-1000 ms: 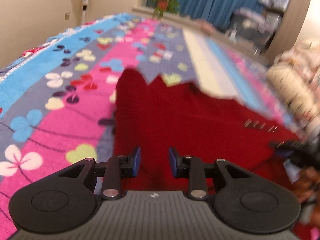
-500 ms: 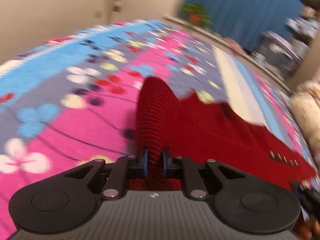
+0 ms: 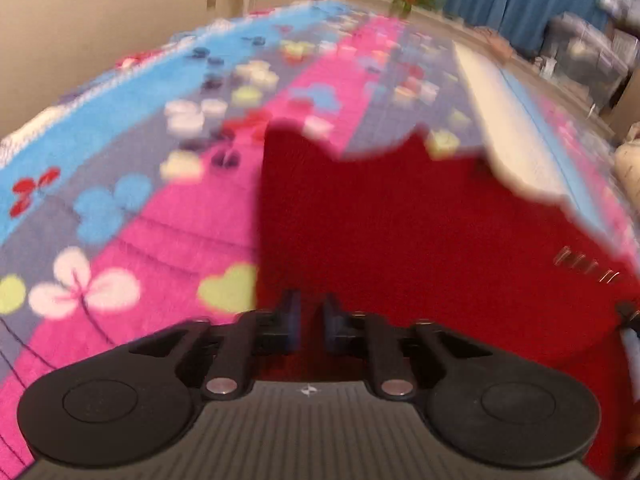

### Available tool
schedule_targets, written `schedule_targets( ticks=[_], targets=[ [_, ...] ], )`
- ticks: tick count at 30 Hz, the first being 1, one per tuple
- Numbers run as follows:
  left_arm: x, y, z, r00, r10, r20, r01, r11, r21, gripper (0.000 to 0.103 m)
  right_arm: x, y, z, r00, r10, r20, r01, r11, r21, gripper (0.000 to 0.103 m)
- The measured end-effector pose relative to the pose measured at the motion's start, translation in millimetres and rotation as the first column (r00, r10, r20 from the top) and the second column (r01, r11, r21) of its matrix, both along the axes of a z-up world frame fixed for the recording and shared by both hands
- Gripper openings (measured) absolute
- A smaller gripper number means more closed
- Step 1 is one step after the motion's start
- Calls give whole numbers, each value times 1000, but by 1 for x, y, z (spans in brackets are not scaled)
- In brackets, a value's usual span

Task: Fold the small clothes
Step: 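Grasp the other sleeve cuff with the right gripper and lift it, then lay the held sleeve across the chest with the right gripper and release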

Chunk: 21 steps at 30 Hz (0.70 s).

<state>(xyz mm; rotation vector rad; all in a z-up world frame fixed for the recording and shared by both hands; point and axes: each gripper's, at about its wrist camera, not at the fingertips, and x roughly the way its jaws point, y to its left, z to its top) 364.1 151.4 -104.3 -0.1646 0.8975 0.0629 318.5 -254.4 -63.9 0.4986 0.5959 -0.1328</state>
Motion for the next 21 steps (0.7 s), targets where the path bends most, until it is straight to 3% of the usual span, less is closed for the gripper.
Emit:
schedule_targets(
  ticks=[2, 4, 6, 7, 9, 12, 14, 17, 21],
  targets=[
    [0, -3, 4, 1000, 4, 6, -4, 1000, 14, 10, 0, -4, -3, 999, 10, -46, -10, 1000, 6, 13],
    [-1, -6, 9, 1000, 0, 10, 0, 1000, 16, 14, -6, -14, 1, 999, 42, -22, -42, 999, 15, 14],
    [-4, -6, 10, 1000, -9, 5, 9, 1000, 19, 15, -18, -31, 10, 998, 44, 34, -43, 998, -36, 23],
    [-4, -6, 11, 1000, -16, 3, 15, 1000, 20, 15, -23, -41, 15, 998, 19, 51, -15, 997, -74, 24],
    [-4, -5, 11, 1000, -24, -2, 24, 1000, 14, 15, -30, -75, 18, 996, -46, 76, 51, 997, -66, 27],
    [-1, -5, 11, 999, -35, -6, 35, 999, 8, 20, -30, -140, 15, 975, -221, 30, 222, 974, -51, 34],
    [-2, -9, 10, 999, -48, -4, 49, 999, 15, 25, -28, -182, 6, 942, -336, -16, 336, 942, 6, 47],
    [-2, -17, 8, 998, -60, 1, 60, 997, 46, 31, -30, -235, -15, 880, -469, -74, 475, 861, 182, 48],
    [0, -18, 6, 998, -69, 3, 68, 996, 50, 32, -16, -261, -28, 880, -471, -63, 468, 836, 286, 48]
  ],
)
